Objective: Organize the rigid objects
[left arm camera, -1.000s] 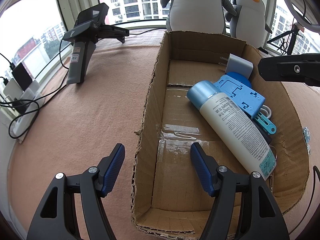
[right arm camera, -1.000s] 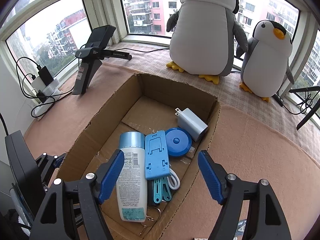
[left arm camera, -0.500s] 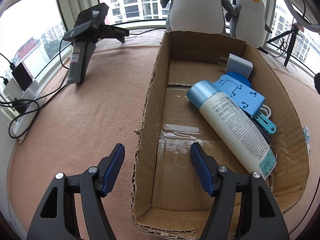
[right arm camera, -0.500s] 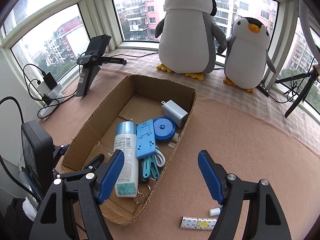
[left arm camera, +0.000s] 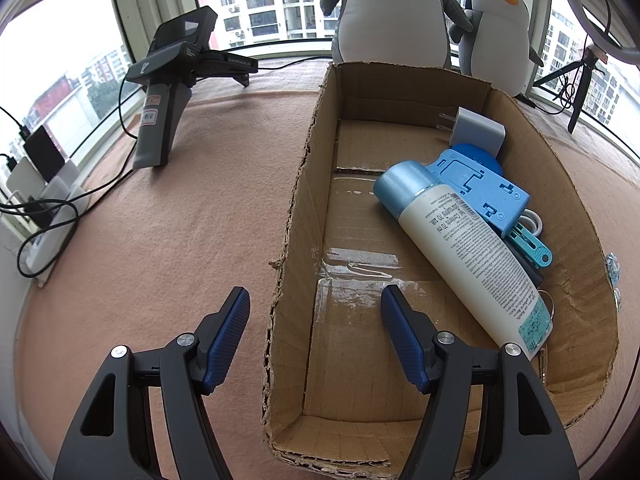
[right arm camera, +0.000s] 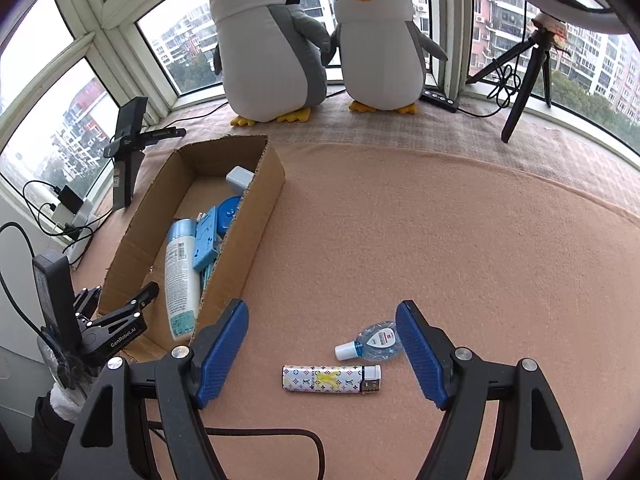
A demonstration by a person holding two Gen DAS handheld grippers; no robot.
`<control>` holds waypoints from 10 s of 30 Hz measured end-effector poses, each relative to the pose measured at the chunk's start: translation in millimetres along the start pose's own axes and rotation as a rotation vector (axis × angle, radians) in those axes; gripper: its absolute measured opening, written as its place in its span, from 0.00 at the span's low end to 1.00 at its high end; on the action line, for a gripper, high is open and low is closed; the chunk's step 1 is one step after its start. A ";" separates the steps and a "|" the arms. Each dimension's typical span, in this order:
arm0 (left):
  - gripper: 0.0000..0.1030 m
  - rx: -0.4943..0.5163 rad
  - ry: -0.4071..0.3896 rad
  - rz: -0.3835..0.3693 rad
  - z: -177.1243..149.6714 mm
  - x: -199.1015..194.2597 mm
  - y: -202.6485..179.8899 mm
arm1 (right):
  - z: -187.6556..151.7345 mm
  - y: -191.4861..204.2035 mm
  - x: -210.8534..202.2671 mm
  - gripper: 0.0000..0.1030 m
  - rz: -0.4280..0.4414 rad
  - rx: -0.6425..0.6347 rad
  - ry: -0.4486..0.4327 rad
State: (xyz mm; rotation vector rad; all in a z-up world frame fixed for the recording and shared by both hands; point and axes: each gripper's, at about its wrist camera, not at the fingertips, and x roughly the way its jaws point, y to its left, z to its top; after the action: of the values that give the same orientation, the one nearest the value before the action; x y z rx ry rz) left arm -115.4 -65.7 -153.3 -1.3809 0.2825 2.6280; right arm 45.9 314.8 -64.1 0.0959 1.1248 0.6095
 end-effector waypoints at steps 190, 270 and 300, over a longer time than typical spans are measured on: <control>0.67 0.030 -0.007 -0.015 -1.5 -0.1 -1.1 | -31.6 4.4 78.6 0.40 0.025 0.279 0.172; 0.67 0.035 -0.009 -0.022 -2.6 1.7 -1.5 | 53.9 156.0 54.2 0.21 -0.045 -0.193 -0.110; 0.66 0.042 -0.021 -0.023 2.3 -21.4 -1.0 | 27.9 142.3 29.7 0.62 -0.095 -0.192 -0.126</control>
State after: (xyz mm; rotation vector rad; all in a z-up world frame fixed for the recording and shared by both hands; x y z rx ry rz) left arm -105.0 -65.3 -134.4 -1.3344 0.3155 2.6007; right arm 20.5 454.8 -23.3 -0.0830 0.9396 0.6146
